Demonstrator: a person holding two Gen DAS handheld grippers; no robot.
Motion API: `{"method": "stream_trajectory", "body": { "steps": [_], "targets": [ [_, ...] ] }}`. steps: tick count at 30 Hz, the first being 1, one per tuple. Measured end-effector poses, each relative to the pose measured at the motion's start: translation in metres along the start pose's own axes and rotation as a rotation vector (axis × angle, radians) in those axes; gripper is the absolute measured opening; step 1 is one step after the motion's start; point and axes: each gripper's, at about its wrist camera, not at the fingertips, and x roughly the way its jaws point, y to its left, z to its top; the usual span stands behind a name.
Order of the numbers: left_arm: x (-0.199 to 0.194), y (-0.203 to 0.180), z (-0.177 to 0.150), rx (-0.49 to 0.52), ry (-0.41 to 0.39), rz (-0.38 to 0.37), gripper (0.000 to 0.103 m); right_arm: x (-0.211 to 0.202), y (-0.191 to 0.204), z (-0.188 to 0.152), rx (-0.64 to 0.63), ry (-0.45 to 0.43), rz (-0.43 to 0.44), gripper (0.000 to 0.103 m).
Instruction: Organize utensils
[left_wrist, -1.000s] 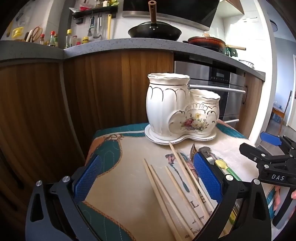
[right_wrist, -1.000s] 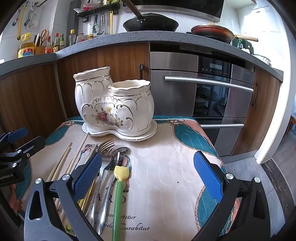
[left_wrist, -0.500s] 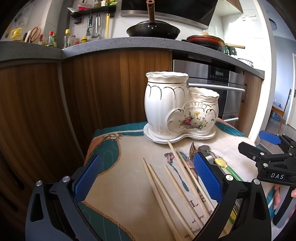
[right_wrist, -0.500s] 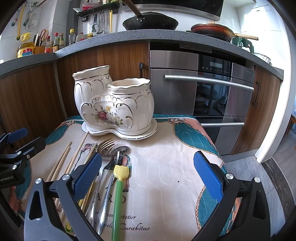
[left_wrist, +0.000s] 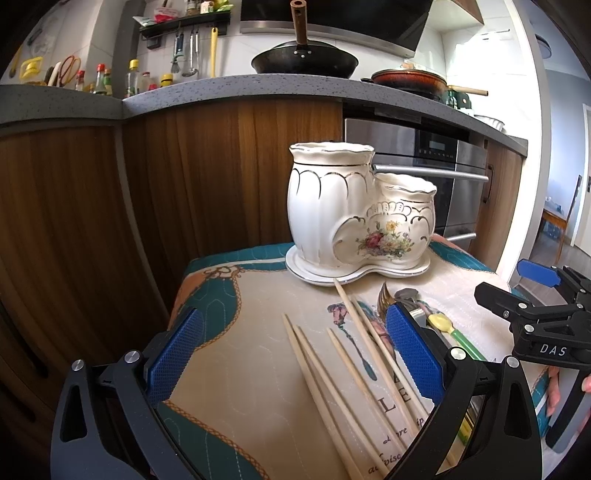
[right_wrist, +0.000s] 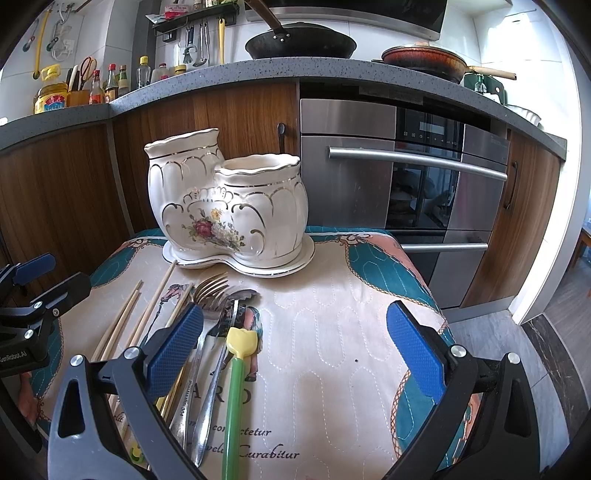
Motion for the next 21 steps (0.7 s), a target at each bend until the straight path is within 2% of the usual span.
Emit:
{"method": "stream_trajectory", "body": {
  "steps": [21],
  "targets": [
    [-0.0009,-0.0022,-0.0016,0.003,0.0,-0.001,0.098,0.0001,-0.0008,-0.0005,-0.001,0.004,-0.001,0.098]
  ]
}}
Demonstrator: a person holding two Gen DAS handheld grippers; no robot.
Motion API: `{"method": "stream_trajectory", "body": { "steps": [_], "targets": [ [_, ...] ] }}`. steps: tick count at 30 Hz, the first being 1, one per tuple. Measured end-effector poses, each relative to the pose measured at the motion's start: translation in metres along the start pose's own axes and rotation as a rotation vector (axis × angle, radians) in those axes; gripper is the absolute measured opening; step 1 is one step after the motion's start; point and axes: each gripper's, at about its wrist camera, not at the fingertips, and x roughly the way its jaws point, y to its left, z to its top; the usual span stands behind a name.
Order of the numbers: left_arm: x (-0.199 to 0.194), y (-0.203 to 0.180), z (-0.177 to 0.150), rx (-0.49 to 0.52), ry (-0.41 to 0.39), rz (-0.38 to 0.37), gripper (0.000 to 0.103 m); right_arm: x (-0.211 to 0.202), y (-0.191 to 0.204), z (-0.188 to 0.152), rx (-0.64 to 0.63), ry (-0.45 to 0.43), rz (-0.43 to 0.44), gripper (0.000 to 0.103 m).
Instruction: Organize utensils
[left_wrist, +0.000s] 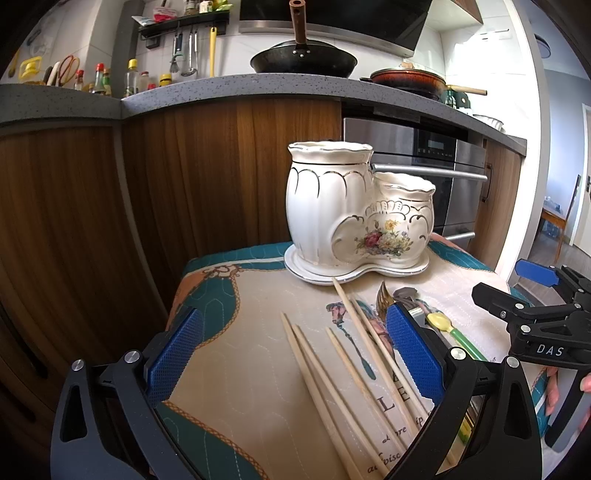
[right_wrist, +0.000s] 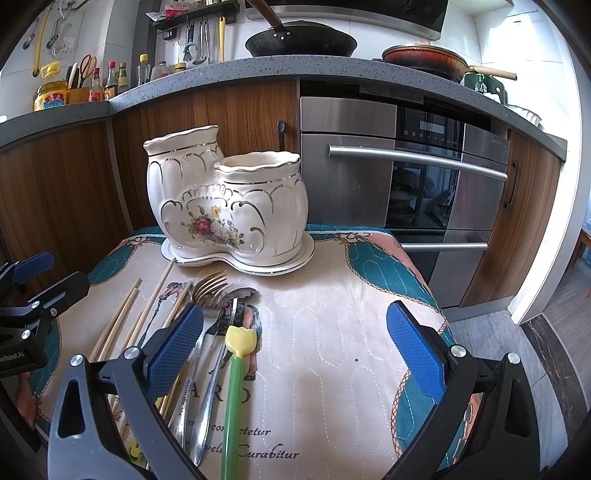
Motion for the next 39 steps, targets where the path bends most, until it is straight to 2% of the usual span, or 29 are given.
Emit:
{"method": "stream_trajectory", "body": {
  "steps": [30,37,39],
  "targets": [
    [0.0,0.0,-0.002,0.007,-0.007,-0.008,0.098,0.0,0.0,0.0,-0.007,0.007,-0.008,0.098],
    [-0.006,0.009,-0.001,-0.049,-0.024,-0.022,0.098,0.0,-0.001,0.001,-0.005,0.005,-0.015,0.098],
    [-0.007,0.009,0.0,-0.05,-0.026,0.001,0.098,0.0,-0.001,0.001,-0.001,0.005,-0.018,0.098]
  ]
}}
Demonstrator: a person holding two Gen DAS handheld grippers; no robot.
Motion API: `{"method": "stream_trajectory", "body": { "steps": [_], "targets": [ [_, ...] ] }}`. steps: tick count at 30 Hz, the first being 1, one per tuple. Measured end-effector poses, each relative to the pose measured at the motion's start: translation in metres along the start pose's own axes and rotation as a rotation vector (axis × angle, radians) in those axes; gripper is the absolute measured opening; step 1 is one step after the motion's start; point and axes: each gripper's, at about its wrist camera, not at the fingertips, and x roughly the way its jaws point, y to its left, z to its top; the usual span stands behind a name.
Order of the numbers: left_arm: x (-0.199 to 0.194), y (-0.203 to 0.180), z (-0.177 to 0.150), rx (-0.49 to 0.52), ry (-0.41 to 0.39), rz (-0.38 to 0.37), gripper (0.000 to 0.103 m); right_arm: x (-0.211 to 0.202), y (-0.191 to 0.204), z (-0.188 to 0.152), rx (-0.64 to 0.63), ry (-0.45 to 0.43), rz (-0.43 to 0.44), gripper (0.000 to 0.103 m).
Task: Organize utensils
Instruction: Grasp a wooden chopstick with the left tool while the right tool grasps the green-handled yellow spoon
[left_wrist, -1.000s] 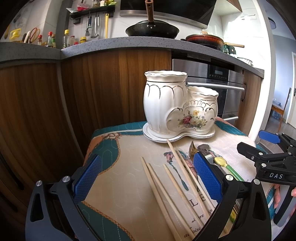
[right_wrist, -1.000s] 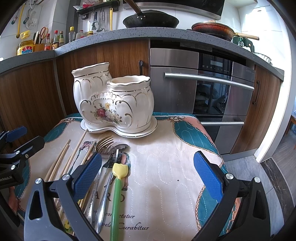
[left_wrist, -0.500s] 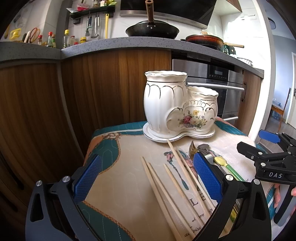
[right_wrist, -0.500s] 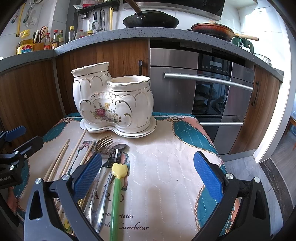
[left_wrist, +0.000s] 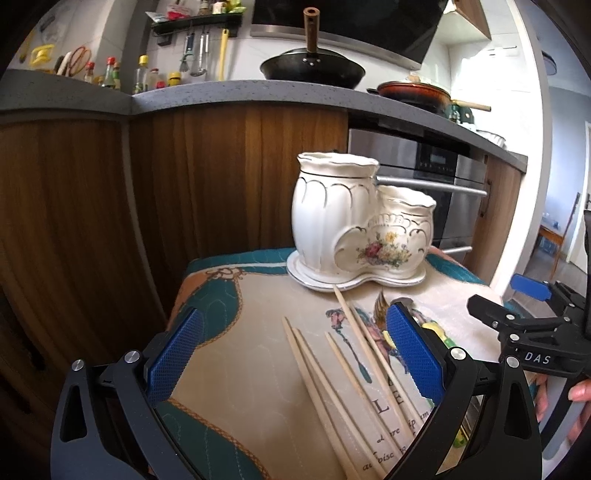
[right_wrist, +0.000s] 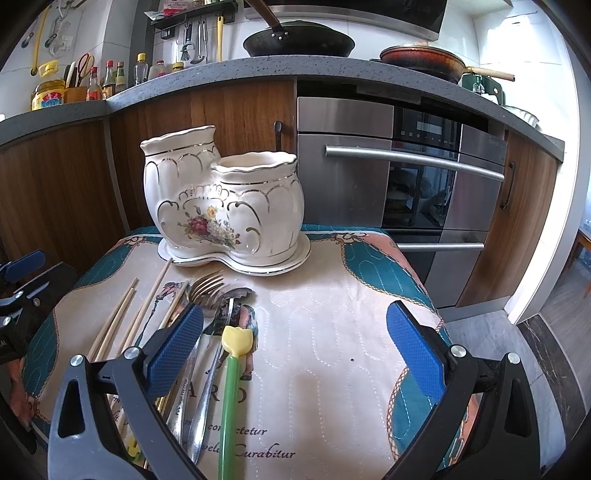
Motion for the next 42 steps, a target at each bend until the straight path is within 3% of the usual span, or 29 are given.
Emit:
{"method": "stream_trajectory", "body": {
  "steps": [2,8,10,12,17,21,26,29,33,37,42],
  "targets": [
    [0.001,-0.001,0.002,0.01,0.012,0.037,0.098,0.0,-0.002,0.0,0.011,0.002,-0.015,0.098],
    [0.005,0.007,0.008,-0.034,0.049,0.016,0.098,0.002,-0.008,0.003,0.064,0.024,-0.054,0.098],
    [0.002,0.006,0.006,-0.027,-0.012,0.002,0.098,0.002,-0.011,0.004,0.077,0.031,-0.053,0.098],
    [0.002,-0.002,0.006,0.031,-0.016,0.04,0.098,0.003,-0.013,0.004,0.08,0.032,-0.049,0.098],
    [0.012,-0.007,0.008,0.078,0.12,0.031,0.098,0.005,-0.015,0.005,0.054,0.053,-0.017,0.098],
    [0.024,-0.001,0.011,0.07,0.212,0.019,0.098,0.01,-0.019,0.005,0.042,0.128,0.104,0.098],
    [0.04,0.003,0.007,0.129,0.324,0.026,0.098,0.021,-0.021,0.005,0.02,0.247,0.138,0.098],
    [0.049,0.013,0.0,0.102,0.384,0.022,0.096,0.026,-0.024,0.009,0.008,0.292,0.149,0.098],
    [0.056,0.02,-0.009,0.082,0.452,-0.007,0.092,0.025,-0.02,0.012,-0.043,0.33,0.143,0.079],
    [0.058,0.015,-0.016,0.114,0.5,-0.027,0.073,0.027,-0.009,0.007,-0.086,0.387,0.177,0.059],
    [0.051,0.009,-0.018,0.123,0.51,-0.046,0.061,0.025,0.003,0.001,-0.109,0.414,0.215,0.049]
  ]
}}
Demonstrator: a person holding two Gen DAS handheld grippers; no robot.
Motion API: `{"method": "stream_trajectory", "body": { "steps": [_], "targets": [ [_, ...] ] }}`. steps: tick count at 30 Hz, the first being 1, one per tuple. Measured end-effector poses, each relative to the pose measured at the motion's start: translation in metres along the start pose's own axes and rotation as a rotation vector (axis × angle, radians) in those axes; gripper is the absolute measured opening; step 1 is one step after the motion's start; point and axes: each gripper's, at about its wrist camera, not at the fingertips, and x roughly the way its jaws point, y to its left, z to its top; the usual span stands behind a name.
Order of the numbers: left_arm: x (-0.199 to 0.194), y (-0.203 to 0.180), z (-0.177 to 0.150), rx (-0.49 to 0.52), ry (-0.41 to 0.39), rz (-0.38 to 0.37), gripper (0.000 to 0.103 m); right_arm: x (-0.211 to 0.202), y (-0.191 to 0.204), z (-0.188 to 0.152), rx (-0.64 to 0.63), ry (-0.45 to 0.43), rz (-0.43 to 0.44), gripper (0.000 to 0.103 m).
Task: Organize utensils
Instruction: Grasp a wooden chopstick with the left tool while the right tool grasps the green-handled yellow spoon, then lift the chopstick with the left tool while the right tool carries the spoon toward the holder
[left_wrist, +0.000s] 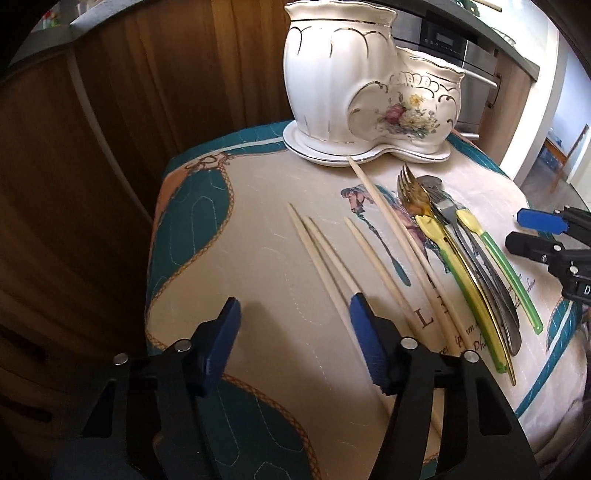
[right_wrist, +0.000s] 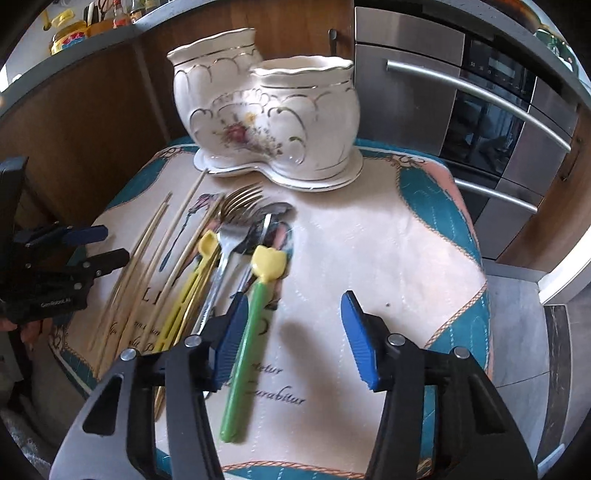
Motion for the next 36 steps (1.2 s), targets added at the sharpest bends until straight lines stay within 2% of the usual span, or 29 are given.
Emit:
{"method": "stream_trajectory", "body": {
  "steps": [1,6,8,14,19,20,22,24,26,27,31,36],
  "targets": [
    [0.0,0.0,0.0,0.004,0.0,0.005,0.057,0.0,0.002,-0.001,-0.006,0.005,0.004,0.043],
    [0.001,0.01,0.002,-0.012,0.013,0.035,0.049,0.004,0.014,-0.006,-0.058,0.037,-0.007,0.035],
    [0.0,0.012,0.003,-0.008,0.02,0.055,0.048,0.005,0.014,-0.007,-0.062,0.047,-0.012,0.035],
    [0.008,0.011,0.011,0.014,0.08,0.002,0.05,0.011,0.014,-0.005,-0.061,0.082,0.003,0.035],
    [0.014,0.012,0.019,0.033,0.092,-0.015,0.05,0.021,0.017,0.002,-0.102,0.108,0.017,0.035],
    [0.012,0.012,0.018,0.048,0.094,-0.028,0.045,0.021,0.018,0.002,-0.118,0.107,0.023,0.035],
    [0.009,0.011,0.015,0.071,0.096,-0.047,0.04,0.02,0.016,0.0,-0.132,0.098,0.052,0.017],
    [0.008,0.014,0.013,0.079,0.097,-0.063,0.035,0.019,0.013,-0.002,-0.118,0.089,0.075,0.014],
    [0.012,0.014,0.017,0.077,0.094,-0.047,0.014,0.019,0.013,-0.002,-0.117,0.083,0.079,0.011],
    [0.013,0.016,0.016,0.084,0.09,-0.039,0.01,0.018,0.014,-0.003,-0.118,0.08,0.078,0.011],
    [0.014,0.016,0.017,0.096,0.069,-0.044,0.007,0.013,0.01,-0.007,-0.094,0.055,0.087,0.01],
    [0.007,0.022,0.014,0.073,0.013,-0.078,0.007,-0.004,-0.001,-0.012,-0.037,-0.031,0.119,0.01]
  ]
}}
